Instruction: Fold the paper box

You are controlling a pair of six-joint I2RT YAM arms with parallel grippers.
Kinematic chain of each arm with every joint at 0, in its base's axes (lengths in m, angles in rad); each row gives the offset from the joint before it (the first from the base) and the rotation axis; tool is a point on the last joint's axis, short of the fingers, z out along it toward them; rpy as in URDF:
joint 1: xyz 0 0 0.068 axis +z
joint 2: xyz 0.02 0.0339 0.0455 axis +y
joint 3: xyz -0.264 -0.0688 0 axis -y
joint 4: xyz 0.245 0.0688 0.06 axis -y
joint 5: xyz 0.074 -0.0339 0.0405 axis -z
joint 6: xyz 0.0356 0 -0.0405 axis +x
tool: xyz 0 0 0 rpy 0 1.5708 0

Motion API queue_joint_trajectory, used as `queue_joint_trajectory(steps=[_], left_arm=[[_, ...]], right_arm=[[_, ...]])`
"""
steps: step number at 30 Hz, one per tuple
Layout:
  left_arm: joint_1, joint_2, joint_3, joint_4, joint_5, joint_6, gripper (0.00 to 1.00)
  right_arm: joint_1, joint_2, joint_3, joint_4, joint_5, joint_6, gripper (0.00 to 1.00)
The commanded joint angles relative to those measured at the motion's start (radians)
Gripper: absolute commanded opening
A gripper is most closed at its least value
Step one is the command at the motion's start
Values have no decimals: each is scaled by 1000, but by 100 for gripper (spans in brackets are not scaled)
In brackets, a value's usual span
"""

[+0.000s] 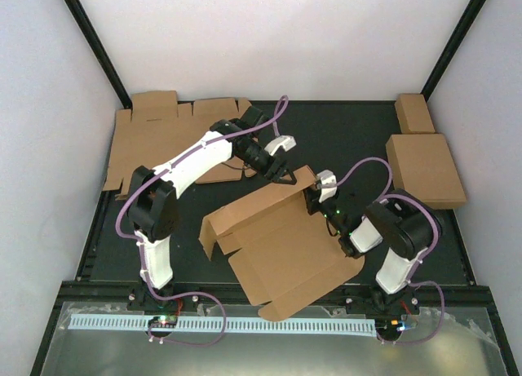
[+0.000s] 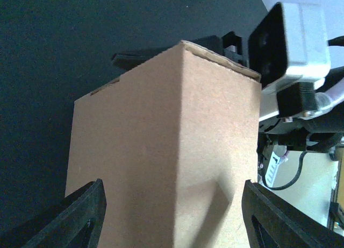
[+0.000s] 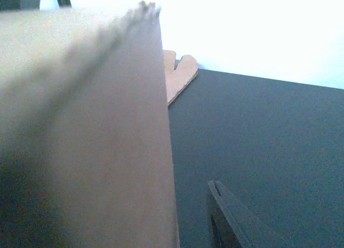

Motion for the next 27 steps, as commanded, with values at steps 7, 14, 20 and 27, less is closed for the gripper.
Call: queue_joint_trajectory(steps=[7,14,20,27], left_arm=[[8,6,-1,3,11,8,72],[9,2,-7,2,4,9,71],[10,4,-4,7,7,7,71],[10,0,-4,3,8,8,71]], right_arm=[[5,-76,9,56,9,-36,7],[5,-70,22,12,16,-30,30],[7,-37,-28,73,19,-15,46],[7,48,-38,115,8,10,45]])
